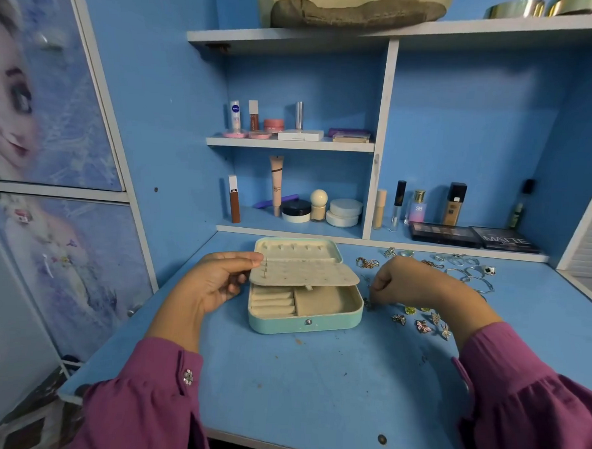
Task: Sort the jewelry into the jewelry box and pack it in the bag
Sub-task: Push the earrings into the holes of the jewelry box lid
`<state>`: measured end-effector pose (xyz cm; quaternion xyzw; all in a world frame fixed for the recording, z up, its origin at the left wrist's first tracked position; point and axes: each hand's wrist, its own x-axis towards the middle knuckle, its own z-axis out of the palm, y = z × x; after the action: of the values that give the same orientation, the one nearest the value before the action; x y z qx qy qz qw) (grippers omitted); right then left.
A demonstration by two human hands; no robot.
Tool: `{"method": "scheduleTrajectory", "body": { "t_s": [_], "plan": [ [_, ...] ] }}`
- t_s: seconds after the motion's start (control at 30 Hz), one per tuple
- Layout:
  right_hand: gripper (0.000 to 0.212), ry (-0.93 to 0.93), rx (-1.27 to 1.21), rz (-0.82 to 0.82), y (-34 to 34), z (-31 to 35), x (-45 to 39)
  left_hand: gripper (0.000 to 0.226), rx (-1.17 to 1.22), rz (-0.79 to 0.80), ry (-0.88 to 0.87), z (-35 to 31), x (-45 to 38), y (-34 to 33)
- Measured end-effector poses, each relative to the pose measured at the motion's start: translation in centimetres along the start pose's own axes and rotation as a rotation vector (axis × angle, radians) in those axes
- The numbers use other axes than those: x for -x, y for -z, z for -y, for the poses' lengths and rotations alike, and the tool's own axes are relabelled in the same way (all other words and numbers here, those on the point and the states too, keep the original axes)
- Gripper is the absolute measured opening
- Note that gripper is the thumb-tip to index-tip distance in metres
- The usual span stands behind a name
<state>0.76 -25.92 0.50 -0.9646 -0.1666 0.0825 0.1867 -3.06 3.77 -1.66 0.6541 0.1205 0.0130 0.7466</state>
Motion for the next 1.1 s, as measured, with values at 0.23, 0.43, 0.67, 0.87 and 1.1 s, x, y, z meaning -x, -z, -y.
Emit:
{"method": "scheduleTrajectory", "body": {
  "t_s": [0.23,0.43,0.67,0.87,1.1],
  "plan": [
    [0.007,0.009,-0.01,0.023,-0.05,-0.08,-0.07,0.012,0.005,-0.001,0.004,0.0,0.07,-0.02],
    [0.009,0.018,0.032,0.029,-0.21,-0.29,-0.37,0.012,0.006,0.001,0.006,-0.02,0.11,0.01],
    [0.015,0.031,0.061,0.017,-0.15,-0.59,-0.41,0.012,0.011,-0.001,0.007,-0.11,0.26,-0.04],
    [0.006,0.001,0.055,0.006,0.04,-0.35,-0.06,0.013,0.01,-0.003,0.015,-0.07,0.2,-0.11],
    [0.011,-0.001,0.094,0.017,-0.12,0.03,0.03,0.013,0.005,0.0,0.015,-0.21,0.29,-0.06]
  ]
}}
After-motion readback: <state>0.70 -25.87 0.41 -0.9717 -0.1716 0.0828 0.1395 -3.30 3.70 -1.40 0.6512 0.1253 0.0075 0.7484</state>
